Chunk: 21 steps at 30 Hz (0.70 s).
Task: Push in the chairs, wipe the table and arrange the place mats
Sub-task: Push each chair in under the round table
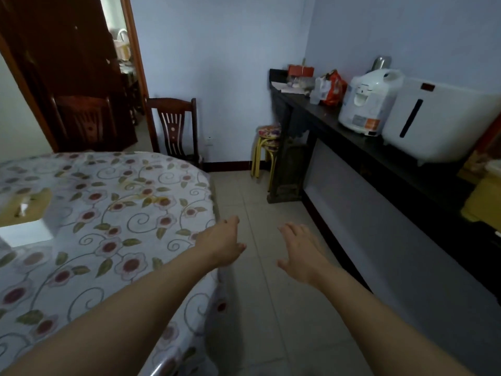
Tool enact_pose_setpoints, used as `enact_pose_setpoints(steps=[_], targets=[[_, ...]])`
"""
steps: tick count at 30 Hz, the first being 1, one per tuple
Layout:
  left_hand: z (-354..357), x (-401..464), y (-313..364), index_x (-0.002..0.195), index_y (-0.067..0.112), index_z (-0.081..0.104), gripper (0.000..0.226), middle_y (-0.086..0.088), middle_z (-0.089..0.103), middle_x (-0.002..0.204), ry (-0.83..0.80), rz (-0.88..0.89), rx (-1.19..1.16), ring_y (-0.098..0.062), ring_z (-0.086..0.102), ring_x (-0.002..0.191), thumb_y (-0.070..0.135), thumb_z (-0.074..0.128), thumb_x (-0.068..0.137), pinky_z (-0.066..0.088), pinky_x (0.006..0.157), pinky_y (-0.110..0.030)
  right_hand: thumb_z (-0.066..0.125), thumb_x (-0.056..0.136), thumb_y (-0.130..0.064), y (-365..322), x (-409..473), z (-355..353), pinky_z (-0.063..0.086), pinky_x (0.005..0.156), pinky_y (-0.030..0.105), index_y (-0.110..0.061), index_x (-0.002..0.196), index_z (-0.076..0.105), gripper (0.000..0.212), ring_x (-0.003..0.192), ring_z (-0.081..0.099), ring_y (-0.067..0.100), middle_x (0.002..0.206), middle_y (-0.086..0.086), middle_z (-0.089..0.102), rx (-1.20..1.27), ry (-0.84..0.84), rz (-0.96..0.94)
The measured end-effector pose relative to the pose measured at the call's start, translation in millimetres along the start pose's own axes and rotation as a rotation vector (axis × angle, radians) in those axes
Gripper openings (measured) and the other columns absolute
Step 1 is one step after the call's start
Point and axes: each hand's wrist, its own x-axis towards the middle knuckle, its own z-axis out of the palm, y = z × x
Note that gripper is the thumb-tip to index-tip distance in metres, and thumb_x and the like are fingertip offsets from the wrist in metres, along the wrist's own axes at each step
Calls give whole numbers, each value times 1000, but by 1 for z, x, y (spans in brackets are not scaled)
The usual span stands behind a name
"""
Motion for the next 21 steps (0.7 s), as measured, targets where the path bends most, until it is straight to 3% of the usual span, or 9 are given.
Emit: enact_pose_setpoints(steps=[7, 15, 21], targets=[[-6, 131, 16, 138, 20, 27, 66, -10, 52, 131, 37, -49, -34, -28, 56, 110, 47, 55, 85, 45, 80, -37, 60, 86, -43, 67, 122, -18, 25, 111, 34, -18, 144, 25, 73, 135, 27, 22, 148, 3, 30, -2, 24, -38], [-21, 306, 25, 143, 18, 20, 71, -11, 46, 139, 51, -194, -46, -30, 50, 119, 46, 53, 86, 44, 91, -39, 59, 86, -41, 147, 311, -24, 23, 110, 34, -18, 145, 22, 73, 136, 23, 23, 150, 3, 26, 11, -9, -169], [-42, 412, 19, 135, 16, 25, 61, -12, 54, 120, 84, -325, -78, -28, 56, 104, 44, 52, 88, 42, 73, -33, 60, 86, -39, 176, 464, -35, 27, 109, 35, -17, 144, 24, 72, 134, 27, 24, 149, 5, 26, 18, -34, -306]])
